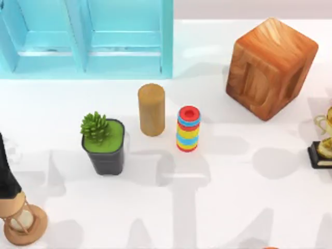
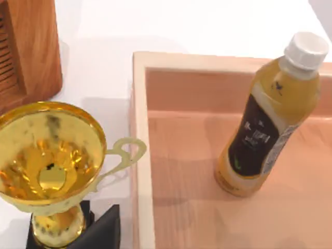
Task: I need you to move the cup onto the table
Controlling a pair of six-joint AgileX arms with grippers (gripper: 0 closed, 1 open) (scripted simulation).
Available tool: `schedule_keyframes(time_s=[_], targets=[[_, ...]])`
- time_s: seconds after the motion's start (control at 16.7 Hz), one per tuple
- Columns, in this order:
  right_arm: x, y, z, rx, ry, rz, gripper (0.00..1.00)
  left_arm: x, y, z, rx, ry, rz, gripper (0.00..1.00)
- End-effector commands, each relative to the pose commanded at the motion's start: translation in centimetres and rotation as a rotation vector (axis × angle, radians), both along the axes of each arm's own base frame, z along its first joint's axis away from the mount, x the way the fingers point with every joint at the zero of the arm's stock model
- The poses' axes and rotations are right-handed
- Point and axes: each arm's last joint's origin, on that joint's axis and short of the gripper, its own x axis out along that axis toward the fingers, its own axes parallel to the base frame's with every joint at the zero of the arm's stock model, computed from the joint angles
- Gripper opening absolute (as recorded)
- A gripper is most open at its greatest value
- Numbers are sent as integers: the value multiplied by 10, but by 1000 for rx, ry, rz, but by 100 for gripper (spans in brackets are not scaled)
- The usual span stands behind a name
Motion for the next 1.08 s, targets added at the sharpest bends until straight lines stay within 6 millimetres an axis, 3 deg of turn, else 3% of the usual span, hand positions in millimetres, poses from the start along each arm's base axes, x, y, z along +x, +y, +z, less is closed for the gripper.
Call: schedule_keyframes(time_s=[0.24,0.48,0.78,1.08], targets=[[34,-22,29,-18,287,-40,100,0,0,0,0,0,0,100],[75,-53,44,5,566,-54,100,0,0,0,0,0,0,100],[119,-98,42,79,855,-39,100,0,0,0,0,0,0,100],[144,-134,28,157,1037,-11,100,0,0,0,0,0,0,100]])
